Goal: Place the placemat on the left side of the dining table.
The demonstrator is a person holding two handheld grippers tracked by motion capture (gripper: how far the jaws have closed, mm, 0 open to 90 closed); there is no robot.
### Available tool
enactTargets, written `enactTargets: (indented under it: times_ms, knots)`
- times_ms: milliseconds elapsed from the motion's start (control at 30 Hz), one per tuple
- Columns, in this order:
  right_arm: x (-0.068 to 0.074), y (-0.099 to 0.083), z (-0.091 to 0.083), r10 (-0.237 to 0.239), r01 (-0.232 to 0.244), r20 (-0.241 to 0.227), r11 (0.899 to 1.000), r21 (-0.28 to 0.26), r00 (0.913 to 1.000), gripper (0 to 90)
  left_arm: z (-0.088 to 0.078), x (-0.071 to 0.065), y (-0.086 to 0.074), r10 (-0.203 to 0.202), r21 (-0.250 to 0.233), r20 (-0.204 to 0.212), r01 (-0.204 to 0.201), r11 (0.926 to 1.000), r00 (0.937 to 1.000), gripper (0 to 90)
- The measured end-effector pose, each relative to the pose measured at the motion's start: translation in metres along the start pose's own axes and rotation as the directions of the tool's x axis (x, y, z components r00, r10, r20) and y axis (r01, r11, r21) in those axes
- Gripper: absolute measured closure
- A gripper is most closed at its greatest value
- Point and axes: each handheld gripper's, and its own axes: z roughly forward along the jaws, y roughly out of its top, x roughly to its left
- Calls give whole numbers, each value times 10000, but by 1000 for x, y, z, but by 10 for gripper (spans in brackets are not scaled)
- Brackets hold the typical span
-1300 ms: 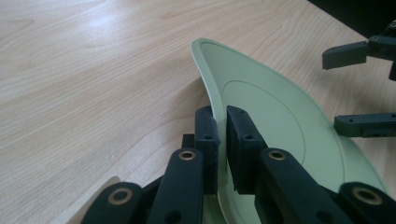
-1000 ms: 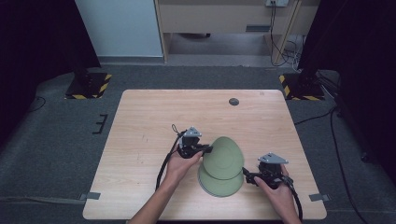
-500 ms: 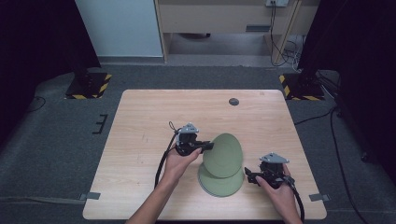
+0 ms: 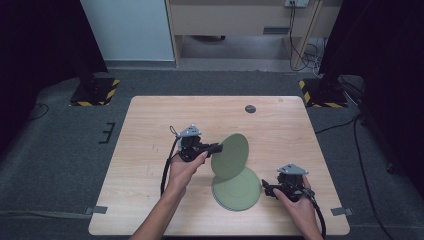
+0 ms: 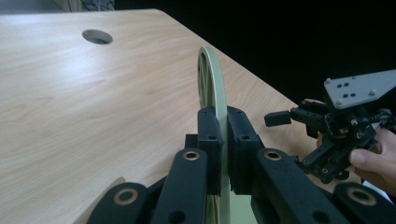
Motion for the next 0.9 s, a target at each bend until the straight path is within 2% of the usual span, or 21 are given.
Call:
enactTargets:
  times_ms: [533, 900]
  knots:
    - [-2, 0, -1, 102, -102, 39, 9999, -31, 9999, 87, -26, 16, 5, -433, -738, -373, 405, 9965, 9984, 855]
    - [-5, 0, 0, 185, -186, 157, 9998, 28, 9997, 83, -45, 24, 12, -531, -1224, -638, 450, 9915, 9965, 855]
